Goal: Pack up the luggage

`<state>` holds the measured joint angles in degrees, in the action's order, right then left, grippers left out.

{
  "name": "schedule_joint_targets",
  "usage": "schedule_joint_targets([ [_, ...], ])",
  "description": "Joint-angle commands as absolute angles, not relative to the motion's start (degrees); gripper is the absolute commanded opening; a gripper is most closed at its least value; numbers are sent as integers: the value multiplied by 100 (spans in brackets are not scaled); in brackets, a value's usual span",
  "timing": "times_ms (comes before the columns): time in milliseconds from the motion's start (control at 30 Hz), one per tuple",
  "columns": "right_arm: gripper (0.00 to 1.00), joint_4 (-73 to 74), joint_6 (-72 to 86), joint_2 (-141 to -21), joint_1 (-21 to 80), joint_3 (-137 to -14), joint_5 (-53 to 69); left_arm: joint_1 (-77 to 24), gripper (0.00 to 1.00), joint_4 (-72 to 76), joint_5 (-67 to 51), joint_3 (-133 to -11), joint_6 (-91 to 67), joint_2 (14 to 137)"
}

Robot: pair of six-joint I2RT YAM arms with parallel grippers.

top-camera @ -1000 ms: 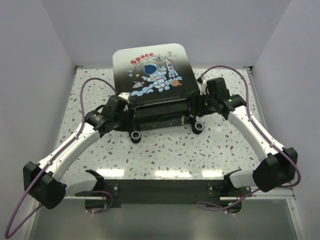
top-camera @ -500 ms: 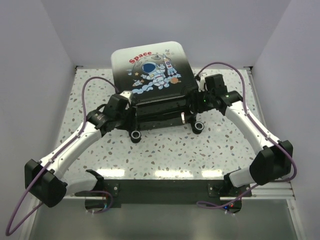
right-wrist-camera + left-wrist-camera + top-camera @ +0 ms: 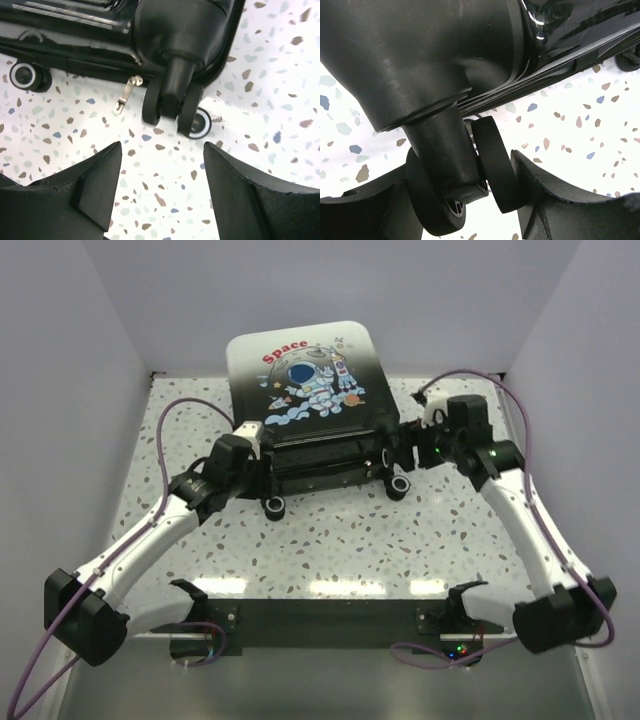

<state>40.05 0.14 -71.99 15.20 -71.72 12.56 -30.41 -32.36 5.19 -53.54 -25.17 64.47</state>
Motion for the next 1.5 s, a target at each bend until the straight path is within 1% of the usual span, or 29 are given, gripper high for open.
schedule_joint_targets([
  [0,69,4253,-273,-6303,1477,-6768,1055,-3111,0,-2646,334,-5379,-2171,6082],
  [33,67,4289,-194,-6197,1485,-6698,933,-3137,0,-2646,334,-5370,-2171,6099],
  [67,63,4324,-159,-6014,1477,-6602,966,-3155,0,-2646,334,-5379,-2162,6108],
  [167,59,4342,165,-5828,1748,-6522,802,-3208,0,-2611,325,-5414,-2118,6143],
  [267,58,4070,377,-5836,2275,-6346,406,-3278,0,-2645,334,-5449,-2101,6135],
  [367,57,4131,641,-6274,2723,-6416,229,-3409,0,-2689,378,-5379,-2066,6038],
  [433,57,4017,816,-6468,3197,-6460,19,-3463,0,-2698,457,-5335,-2013,5933],
  [467,59,3947,878,-6495,3365,-6495,-96,-3506,0,-2707,492,-5291,-1908,5863],
  [600,60,3929,1177,-6898,4217,-6706,-799,-3559,0,-2593,650,-5142,-1661,5670],
  [700,59,3806,1371,-7180,4490,-6715,-1168,-3630,0,-2522,755,-5080,-1565,5599],
  [867,57,3780,1485,-7566,4553,-6750,-1862,-3665,0,-2418,835,-4984,-1521,5432],
  [967,57,3692,1757,-7786,4570,-6768,-1951,-3665,0,-2295,774,-4852,-1547,5309],
  [1100,57,3254,1819,-7962,4579,-6627,-2188,-3665,0,-2092,195,-4860,-1845,5238],
  [1200,57,2946,1845,-8094,4579,-6513,-2390,-3647,0,-2048,27,-4896,-2109,5344],
  [1333,52,2576,1872,-8279,4579,-6381,-2548,-3639,0,-1943,35,-4860,-2171,5423],
  [1467,52,2435,1802,-8367,4588,-6091,-2698,-3639,0,-1863,53,-4860,-2162,5440],
])
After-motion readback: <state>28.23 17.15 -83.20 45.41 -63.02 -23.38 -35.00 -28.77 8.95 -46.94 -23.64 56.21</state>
